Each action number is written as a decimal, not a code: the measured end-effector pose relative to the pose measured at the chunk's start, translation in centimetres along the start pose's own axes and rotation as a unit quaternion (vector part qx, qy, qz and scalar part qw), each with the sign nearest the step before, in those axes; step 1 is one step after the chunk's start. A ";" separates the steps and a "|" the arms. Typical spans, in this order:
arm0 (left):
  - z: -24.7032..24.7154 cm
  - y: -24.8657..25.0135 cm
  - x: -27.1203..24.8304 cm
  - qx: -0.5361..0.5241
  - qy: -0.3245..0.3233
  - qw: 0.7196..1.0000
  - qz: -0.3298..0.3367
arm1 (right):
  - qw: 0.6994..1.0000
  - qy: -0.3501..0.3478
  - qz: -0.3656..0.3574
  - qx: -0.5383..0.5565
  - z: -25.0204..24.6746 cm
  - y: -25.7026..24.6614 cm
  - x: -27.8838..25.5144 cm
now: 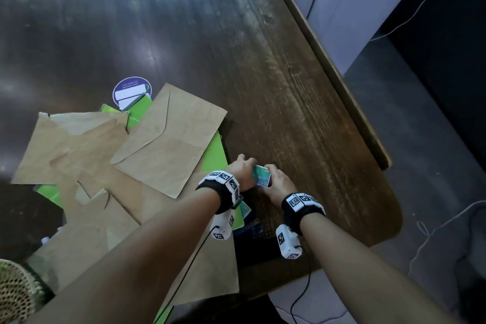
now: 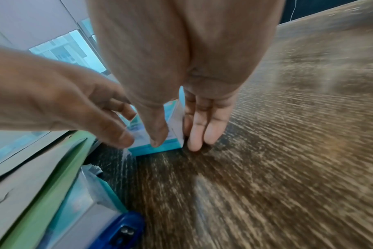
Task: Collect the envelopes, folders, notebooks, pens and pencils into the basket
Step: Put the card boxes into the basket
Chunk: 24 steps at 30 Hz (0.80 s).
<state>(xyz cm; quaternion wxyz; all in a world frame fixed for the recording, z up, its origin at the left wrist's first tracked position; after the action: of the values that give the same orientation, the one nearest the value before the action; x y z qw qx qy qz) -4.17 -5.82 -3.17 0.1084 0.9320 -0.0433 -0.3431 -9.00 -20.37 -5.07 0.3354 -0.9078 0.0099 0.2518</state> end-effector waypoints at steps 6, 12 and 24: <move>-0.6 -1.8 -2.4 -0.061 0.056 0.992 0.096 | 0.997 0.016 -0.069 0.026 -1.2 -1.2 -1.4; -3.3 -7.4 -8.7 -0.167 0.106 0.968 0.156 | 0.978 0.006 -0.208 0.013 -2.6 -7.2 -4.8; 6.1 -30.1 -29.0 -0.286 0.159 0.945 0.006 | 0.907 -0.185 -0.377 -0.011 16.7 -24.2 -11.1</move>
<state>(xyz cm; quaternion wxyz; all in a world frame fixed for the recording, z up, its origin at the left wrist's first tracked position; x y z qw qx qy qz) -29.99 26.90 3.58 0.3778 0.9041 0.0691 -0.1875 -21.68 6.97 3.89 0.3911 -0.7844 -0.3983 0.2704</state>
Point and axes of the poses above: each hand's wrist, its own x-axis towards the middle knuckle, its own z-axis out of the palm, y = z × x, the point moved 1 cm from there along x, towards the middle knuckle, and after that the axes turned 11 degrees about -z, right-handed, at the moved point
